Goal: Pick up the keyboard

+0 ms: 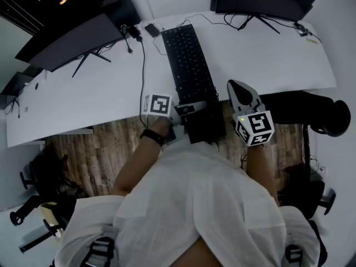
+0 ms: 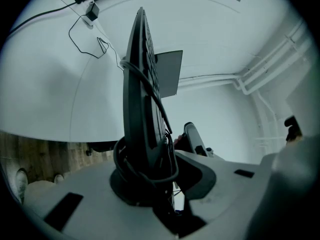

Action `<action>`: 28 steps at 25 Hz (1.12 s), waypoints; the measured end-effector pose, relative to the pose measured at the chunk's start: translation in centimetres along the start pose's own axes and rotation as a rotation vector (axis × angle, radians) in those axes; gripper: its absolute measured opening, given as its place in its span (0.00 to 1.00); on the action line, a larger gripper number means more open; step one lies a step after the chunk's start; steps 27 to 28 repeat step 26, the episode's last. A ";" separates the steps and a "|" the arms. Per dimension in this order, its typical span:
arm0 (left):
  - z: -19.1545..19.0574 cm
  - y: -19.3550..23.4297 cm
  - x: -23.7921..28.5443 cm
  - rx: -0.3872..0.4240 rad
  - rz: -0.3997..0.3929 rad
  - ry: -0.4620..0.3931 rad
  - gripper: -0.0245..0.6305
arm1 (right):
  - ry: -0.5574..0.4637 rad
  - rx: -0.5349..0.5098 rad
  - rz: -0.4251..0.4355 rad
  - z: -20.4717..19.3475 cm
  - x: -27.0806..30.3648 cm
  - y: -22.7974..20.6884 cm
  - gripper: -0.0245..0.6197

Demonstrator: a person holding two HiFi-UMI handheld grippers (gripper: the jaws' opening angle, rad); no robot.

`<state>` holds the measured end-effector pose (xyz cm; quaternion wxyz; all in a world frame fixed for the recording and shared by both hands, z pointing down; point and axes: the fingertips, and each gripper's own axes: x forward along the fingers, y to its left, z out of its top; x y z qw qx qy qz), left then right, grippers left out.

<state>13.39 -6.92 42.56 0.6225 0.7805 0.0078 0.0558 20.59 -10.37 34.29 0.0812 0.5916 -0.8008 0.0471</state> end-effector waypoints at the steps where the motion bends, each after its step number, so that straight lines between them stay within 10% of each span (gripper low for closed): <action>1: 0.1 -0.1 0.0 -0.002 -0.003 0.003 0.18 | 0.003 -0.009 -0.002 0.0 0.1 0.1 0.04; 28: 0.6 -1.6 -0.1 -0.004 -0.029 0.032 0.18 | -0.009 -0.029 -0.045 1.1 -0.1 0.0 0.04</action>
